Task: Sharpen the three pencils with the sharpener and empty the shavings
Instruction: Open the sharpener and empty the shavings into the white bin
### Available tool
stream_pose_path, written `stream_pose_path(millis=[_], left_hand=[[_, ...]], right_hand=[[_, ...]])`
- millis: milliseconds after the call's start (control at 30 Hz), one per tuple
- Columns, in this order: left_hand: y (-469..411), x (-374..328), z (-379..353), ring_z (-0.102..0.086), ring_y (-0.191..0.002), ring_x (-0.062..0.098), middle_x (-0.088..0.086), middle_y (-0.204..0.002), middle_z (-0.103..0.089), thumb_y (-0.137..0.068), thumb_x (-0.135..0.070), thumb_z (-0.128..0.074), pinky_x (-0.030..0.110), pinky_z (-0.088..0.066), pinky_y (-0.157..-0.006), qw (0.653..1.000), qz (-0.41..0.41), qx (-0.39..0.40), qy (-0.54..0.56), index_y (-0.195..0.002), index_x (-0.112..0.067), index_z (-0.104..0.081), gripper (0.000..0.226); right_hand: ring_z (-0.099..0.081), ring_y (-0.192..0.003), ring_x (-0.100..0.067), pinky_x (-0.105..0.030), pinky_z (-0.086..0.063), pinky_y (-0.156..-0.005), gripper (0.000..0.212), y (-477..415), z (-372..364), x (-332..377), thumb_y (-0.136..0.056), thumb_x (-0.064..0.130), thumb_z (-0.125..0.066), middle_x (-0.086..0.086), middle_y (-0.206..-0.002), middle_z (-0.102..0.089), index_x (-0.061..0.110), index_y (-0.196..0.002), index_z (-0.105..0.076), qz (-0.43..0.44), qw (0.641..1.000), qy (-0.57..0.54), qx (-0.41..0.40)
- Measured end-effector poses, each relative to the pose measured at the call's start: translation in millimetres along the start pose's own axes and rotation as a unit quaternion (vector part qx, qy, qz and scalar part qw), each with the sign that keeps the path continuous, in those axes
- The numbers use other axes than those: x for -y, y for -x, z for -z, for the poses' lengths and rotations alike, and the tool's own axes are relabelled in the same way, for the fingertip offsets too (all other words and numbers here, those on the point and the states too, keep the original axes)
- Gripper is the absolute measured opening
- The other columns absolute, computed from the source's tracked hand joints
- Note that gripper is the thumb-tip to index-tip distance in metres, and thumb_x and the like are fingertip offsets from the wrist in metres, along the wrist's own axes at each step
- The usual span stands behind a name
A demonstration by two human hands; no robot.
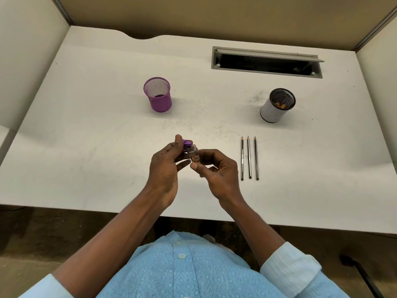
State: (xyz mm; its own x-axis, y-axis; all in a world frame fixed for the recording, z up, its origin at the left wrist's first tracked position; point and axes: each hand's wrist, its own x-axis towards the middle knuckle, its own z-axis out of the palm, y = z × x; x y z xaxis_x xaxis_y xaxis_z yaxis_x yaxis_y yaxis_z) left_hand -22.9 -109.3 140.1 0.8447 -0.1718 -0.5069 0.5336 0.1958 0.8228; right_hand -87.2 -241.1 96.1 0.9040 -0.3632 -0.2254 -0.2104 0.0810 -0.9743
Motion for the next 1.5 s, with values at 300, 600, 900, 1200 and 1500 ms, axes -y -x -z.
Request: stream_pose_path(millis=[300, 600, 900, 1200, 1500], left_hand=[[-4.1, 5.6, 6.3, -0.061, -0.077, 0.013, -0.001, -0.097, -0.078, -0.082, -0.041, -0.077, 0.036, -0.053, -0.087, 0.998, 0.043, 0.034, 0.015, -0.106, -0.013, -0.082, 0.037], [-13.7, 21.7, 13.7, -0.073, -0.106, 0.028, 0.013, -0.108, -0.080, -0.074, -0.009, -0.084, 0.050, -0.052, -0.112, 0.994, -0.012, 0.111, -0.022, -0.112, -0.006, -0.077, 0.039], [-48.1, 38.2, 7.9, -0.079, -0.105, 0.031, 0.008, -0.108, -0.083, -0.089, 0.003, -0.083, 0.032, -0.062, -0.097, 0.964, -0.105, 0.121, -0.212, -0.115, -0.015, -0.079, 0.032], [-108.2, 78.4, 10.0, -0.061, -0.108, 0.019, -0.010, -0.108, -0.073, -0.083, -0.011, -0.091, 0.037, -0.047, -0.097, 0.873, -0.236, 0.027, -0.425, -0.105, -0.021, -0.075, 0.029], [-139.7, 101.8, 14.6, -0.039, -0.139, 0.024, -0.011, -0.137, -0.060, -0.077, -0.022, -0.093, 0.036, -0.023, -0.105, 0.816, -0.248, -0.015, -0.521, -0.102, -0.030, -0.076, 0.032]], right_hand=[[-0.075, -0.097, -0.016, -0.037, -0.058, -0.072, 0.028, -4.7, 10.4, 1.6, -0.087, 0.010, -0.088, 0.000, -0.103, -0.082, 0.018, -0.113, -0.080, -0.004, 1.000, -0.021, -0.018], [-0.074, -0.095, -0.018, -0.033, -0.057, -0.066, 0.027, -10.7, 32.2, 7.7, -0.087, 0.003, -0.086, -0.004, -0.101, -0.082, 0.012, -0.111, -0.079, 0.015, 0.999, -0.037, -0.033], [-0.074, -0.093, -0.018, -0.028, -0.057, -0.065, 0.027, -15.4, 58.5, 4.1, -0.087, 0.002, -0.085, -0.007, -0.100, -0.082, 0.015, -0.110, -0.080, 0.007, 0.996, -0.033, -0.079], [-0.073, -0.089, -0.016, -0.030, -0.059, -0.066, 0.027, -24.3, 74.4, -1.0, -0.087, 0.000, -0.084, -0.005, -0.098, -0.081, 0.016, -0.108, -0.080, 0.005, 0.993, -0.028, -0.111], [-0.071, -0.088, -0.015, -0.031, -0.059, -0.065, 0.028, -33.6, 95.5, -5.2, -0.087, -0.001, -0.084, 0.000, -0.097, -0.081, 0.012, -0.112, -0.080, 0.002, 0.989, -0.021, -0.144]])
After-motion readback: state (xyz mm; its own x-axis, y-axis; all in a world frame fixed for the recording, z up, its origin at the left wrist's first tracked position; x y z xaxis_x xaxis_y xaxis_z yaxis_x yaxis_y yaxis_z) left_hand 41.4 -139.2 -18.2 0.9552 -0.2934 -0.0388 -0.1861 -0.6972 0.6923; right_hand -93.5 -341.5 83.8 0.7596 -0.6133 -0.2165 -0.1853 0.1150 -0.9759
